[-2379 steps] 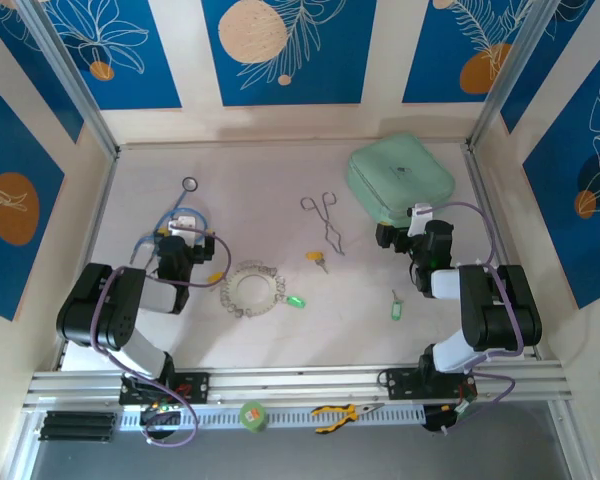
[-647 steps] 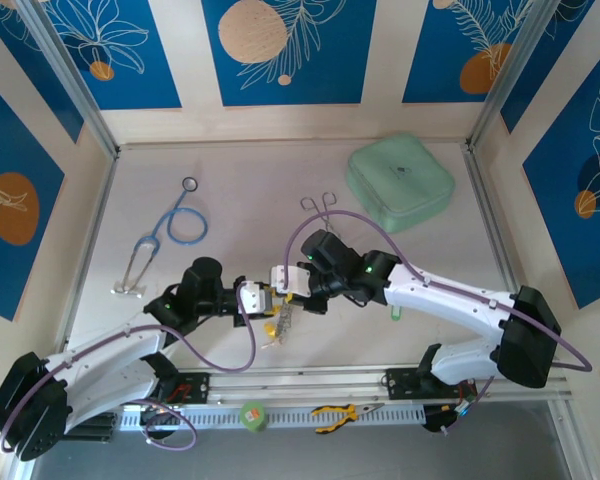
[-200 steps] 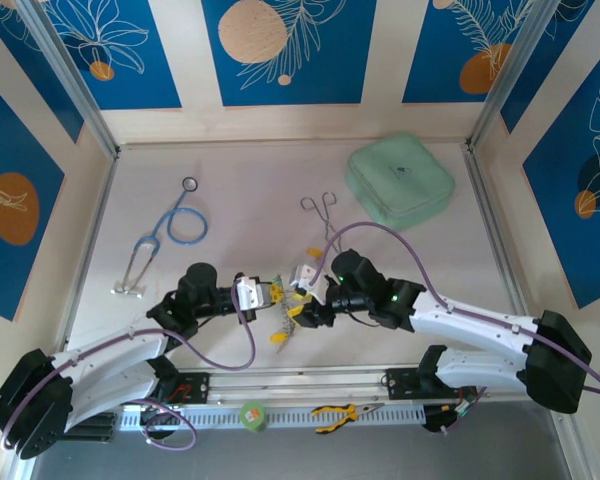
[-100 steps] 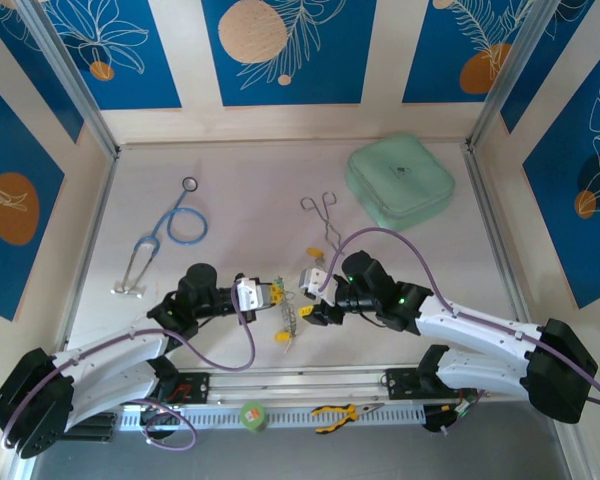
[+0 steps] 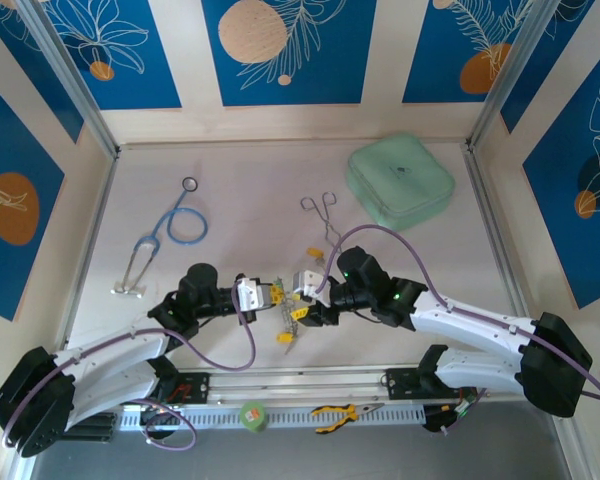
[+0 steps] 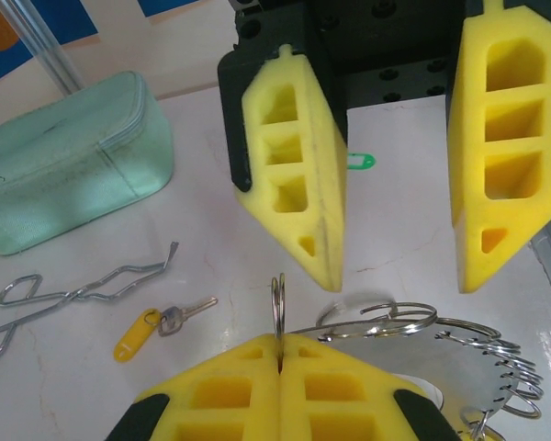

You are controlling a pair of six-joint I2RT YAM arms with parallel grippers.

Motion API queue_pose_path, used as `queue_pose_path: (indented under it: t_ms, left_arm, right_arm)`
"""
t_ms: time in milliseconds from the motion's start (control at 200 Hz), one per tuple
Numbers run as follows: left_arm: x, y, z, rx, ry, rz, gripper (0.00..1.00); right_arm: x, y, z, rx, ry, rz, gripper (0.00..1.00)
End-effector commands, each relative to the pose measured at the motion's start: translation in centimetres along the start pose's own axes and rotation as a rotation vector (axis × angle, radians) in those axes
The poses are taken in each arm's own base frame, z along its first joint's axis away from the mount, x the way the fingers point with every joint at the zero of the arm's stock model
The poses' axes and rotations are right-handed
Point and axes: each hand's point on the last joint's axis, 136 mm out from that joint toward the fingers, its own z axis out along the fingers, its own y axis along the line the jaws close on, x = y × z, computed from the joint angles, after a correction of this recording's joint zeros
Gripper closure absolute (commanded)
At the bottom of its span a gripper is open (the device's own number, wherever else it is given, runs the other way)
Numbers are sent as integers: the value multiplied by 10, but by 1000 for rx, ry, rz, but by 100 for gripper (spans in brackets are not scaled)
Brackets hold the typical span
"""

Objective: Put the keys on the keyring

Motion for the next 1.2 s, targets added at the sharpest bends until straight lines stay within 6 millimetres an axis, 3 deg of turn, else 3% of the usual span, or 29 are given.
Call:
queue_pose_path:
  t_ms: [0, 210, 470, 940, 1195]
  left_arm:
    - [-10, -1, 0, 5, -42, 39, 100]
    - [-10, 0, 1, 3, -43, 36, 100]
    - [-13, -6, 0, 27, -67, 36, 100]
    - [-14, -10, 2, 58, -86, 28, 100]
    - [-15, -11, 2, 61, -92, 31, 100]
  right_arm:
    - [-12, 11, -4, -54, -22, -32, 63]
    - [-11, 30, -6, -130, -19, -67, 64]
    - [-28, -25, -32, 160, -172, -55, 70]
    - [-29, -25, -3, 64, -117, -97, 68]
    - [-31, -21, 3, 23, -114, -100, 80]
